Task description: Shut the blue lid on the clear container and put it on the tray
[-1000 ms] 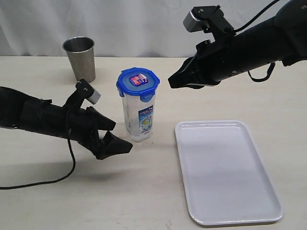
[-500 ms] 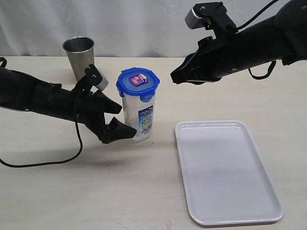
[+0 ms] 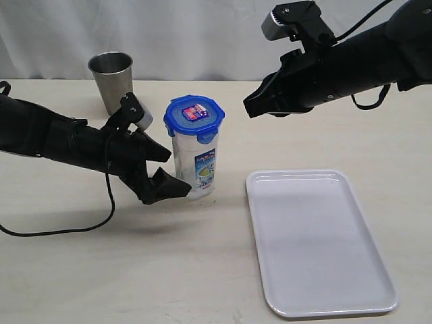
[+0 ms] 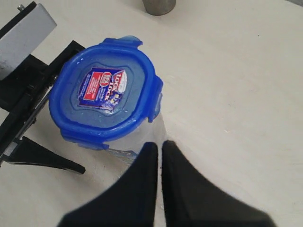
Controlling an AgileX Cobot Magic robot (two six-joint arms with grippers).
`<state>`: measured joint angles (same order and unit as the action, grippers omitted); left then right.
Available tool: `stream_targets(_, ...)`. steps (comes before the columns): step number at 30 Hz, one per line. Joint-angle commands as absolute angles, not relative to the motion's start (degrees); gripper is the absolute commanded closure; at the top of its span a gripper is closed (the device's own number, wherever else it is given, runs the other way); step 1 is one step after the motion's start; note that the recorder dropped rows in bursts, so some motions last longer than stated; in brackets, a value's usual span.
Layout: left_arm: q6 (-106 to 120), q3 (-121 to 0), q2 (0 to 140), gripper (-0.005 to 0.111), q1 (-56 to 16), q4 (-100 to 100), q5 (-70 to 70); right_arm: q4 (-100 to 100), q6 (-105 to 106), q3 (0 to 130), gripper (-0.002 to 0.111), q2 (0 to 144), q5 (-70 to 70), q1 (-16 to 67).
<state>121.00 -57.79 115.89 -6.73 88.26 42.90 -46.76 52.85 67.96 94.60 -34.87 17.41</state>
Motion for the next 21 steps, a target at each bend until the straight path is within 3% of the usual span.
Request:
stream_targets(1, 122.7, -58.1, 116.1, 0.017, -6.7, 88.1, 42.5, -46.0, 53.0, 67.9, 0.104, 94.2, -34.3, 17.5)
stream_targets(21, 122.7, -58.1, 116.1, 0.017, -6.7, 87.6, 42.7, -46.0, 53.0, 67.9, 0.104, 94.2, -34.3, 17.5)
